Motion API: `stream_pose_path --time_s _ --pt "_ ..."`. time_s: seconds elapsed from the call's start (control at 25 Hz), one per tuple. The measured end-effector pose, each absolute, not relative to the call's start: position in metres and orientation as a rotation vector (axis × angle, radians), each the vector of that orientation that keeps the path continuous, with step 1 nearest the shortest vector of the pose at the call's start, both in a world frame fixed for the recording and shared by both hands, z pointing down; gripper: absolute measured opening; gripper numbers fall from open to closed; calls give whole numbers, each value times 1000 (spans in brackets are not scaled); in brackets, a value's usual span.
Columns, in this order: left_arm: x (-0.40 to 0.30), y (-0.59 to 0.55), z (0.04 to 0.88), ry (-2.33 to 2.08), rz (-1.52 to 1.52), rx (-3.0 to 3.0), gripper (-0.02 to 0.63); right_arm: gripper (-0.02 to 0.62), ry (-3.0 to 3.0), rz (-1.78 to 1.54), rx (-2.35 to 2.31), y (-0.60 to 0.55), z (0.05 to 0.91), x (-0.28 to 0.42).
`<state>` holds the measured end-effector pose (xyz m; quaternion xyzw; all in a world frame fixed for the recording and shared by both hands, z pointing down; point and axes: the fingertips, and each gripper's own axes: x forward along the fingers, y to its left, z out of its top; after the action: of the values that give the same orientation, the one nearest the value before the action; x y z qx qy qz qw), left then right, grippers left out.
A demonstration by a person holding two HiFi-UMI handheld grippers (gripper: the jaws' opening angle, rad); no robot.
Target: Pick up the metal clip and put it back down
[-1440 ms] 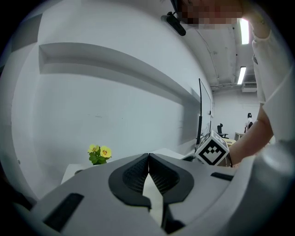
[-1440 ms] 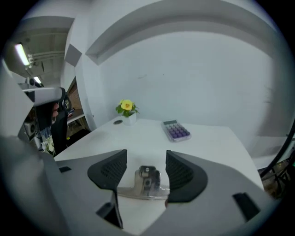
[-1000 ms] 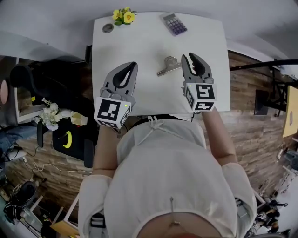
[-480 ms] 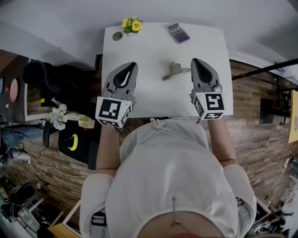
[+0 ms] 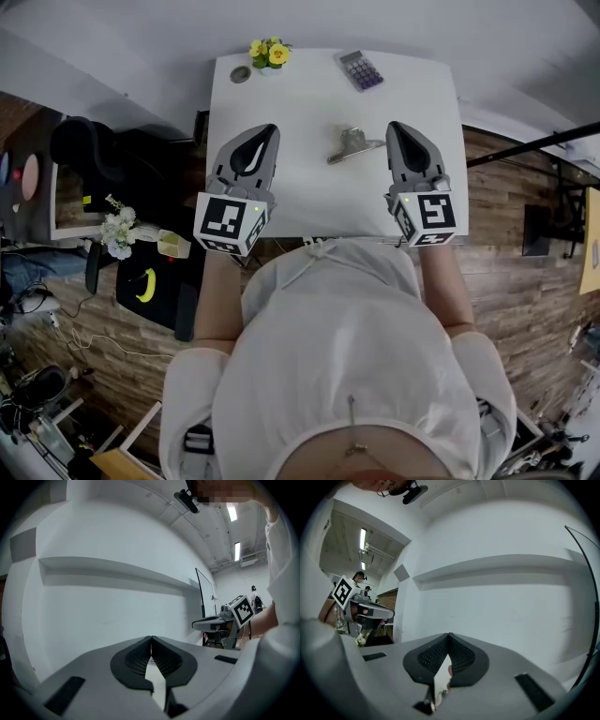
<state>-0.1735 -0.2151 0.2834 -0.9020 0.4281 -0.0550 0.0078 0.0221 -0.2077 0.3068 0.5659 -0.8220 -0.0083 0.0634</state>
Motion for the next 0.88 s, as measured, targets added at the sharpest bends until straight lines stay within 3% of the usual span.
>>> stream_pose_path --time_s 0.88 --pt "-186 -218 290 1381 -195 -2813 18 0 -2523 -47 1658 -214 306 3"
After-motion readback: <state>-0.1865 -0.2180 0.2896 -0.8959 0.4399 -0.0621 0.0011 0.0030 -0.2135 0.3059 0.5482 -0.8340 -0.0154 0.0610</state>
